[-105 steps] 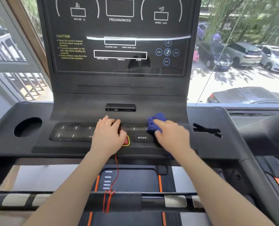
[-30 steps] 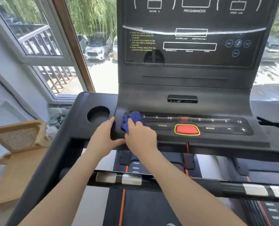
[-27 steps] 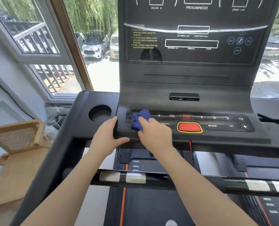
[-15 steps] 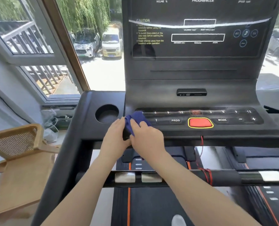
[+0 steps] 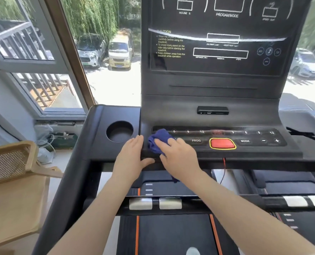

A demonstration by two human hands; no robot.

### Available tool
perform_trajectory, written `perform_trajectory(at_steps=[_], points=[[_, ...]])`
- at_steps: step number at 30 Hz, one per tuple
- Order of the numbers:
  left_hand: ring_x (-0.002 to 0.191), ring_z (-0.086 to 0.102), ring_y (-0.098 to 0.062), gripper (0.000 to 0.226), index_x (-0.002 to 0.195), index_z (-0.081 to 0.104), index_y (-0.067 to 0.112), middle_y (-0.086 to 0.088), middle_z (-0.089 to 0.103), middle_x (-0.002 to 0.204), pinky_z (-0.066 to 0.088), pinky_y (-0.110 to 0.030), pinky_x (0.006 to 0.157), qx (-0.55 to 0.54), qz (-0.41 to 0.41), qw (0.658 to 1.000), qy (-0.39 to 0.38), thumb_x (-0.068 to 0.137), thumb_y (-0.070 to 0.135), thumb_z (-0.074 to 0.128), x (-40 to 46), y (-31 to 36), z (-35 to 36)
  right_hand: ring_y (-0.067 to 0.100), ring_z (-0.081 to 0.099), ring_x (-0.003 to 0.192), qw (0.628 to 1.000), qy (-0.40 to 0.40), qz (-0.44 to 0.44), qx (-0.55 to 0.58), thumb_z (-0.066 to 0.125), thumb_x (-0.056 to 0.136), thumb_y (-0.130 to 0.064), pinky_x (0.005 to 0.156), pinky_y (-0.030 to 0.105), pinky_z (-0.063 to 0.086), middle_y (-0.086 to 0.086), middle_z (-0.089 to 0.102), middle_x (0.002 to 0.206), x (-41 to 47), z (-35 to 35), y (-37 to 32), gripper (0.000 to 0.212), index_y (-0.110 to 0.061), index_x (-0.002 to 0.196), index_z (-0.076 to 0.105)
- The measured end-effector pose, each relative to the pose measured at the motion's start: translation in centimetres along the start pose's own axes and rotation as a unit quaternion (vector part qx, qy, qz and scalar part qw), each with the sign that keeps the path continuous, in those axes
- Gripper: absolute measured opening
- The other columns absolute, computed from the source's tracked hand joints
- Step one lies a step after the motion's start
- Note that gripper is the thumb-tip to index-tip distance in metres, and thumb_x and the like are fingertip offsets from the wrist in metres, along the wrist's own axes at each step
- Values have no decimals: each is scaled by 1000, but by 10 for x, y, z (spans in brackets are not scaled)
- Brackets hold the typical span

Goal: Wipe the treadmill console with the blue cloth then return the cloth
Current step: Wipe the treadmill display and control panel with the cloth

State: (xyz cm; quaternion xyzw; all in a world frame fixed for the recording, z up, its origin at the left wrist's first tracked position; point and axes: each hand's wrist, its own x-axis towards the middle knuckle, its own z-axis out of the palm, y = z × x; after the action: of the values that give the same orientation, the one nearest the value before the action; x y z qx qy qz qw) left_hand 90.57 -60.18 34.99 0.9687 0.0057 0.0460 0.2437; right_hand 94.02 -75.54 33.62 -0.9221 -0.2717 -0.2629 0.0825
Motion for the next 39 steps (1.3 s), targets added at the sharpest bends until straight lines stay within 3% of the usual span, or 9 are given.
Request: perform_trajectory(at_steps=[4,6,10,13,16,23,28,34,39], points=[[138,23,-18,75,141,29,9,-3,36,146,22,-25,107,-26,-11,999,-17,81,34,66,-3,2,-4,35,56,93,982,-130,113,-76,41,90,-28,72,38,44,12,62,102,39,-9,60,38,-28,126,56],[138,23,-17,68,139,33,9,-3,38,145,22,-24,106,-50,-15,998,-18,82,29,66,-3,3,-7,34,54,100,969,-154,179,-73,44,93,-26,76,38,42,13,60,110,49,-5,73,37,-25,128,51],[132,36,-19,57,138,39,14,-4,43,142,25,-23,104,-111,-49,993,-6,86,18,63,-1,0,-15,27,57,55,993,-32,90,-74,66,63,-24,45,25,39,5,59,63,37,9,13,20,-20,83,69],[126,44,-22,51,135,44,11,-8,49,136,28,-18,97,-121,-46,992,-4,87,11,61,-1,2,-14,25,53,53,1000,-3,5,-20,67,62,-24,47,25,42,4,59,65,16,11,-12,33,-19,94,71],[133,35,-20,54,138,40,14,-5,42,143,24,-24,106,-127,-55,990,1,88,14,60,-1,-1,-10,25,49,53,996,48,-32,-67,63,62,-23,48,28,41,5,58,68,-1,9,13,43,-18,104,70],[136,28,-17,53,141,36,14,-2,35,147,20,-24,108,-124,-50,991,-9,91,11,54,-1,4,-10,26,49,53,988,46,72,-128,78,56,-17,46,27,36,8,56,67,-13,2,36,47,-15,102,71],[141,17,-21,55,142,30,9,-8,17,154,17,-28,111,-71,-62,995,15,90,2,48,3,18,-2,25,48,56,993,41,-46,-96,75,58,-13,50,27,33,7,55,71,-24,-3,40,53,-20,110,69],[136,26,-27,52,138,36,2,-14,29,148,24,-36,111,-48,-25,997,63,87,-6,44,0,39,16,25,53,52,975,6,148,-163,81,49,-17,46,24,34,6,58,67,-32,-13,59,49,-17,97,72],[130,33,-29,53,137,34,-2,-15,31,144,27,-33,107,-50,-25,995,82,84,-9,42,-9,55,29,22,54,55,991,-7,62,-120,77,52,-20,46,24,35,4,59,70,-41,-8,24,61,-21,112,69]])
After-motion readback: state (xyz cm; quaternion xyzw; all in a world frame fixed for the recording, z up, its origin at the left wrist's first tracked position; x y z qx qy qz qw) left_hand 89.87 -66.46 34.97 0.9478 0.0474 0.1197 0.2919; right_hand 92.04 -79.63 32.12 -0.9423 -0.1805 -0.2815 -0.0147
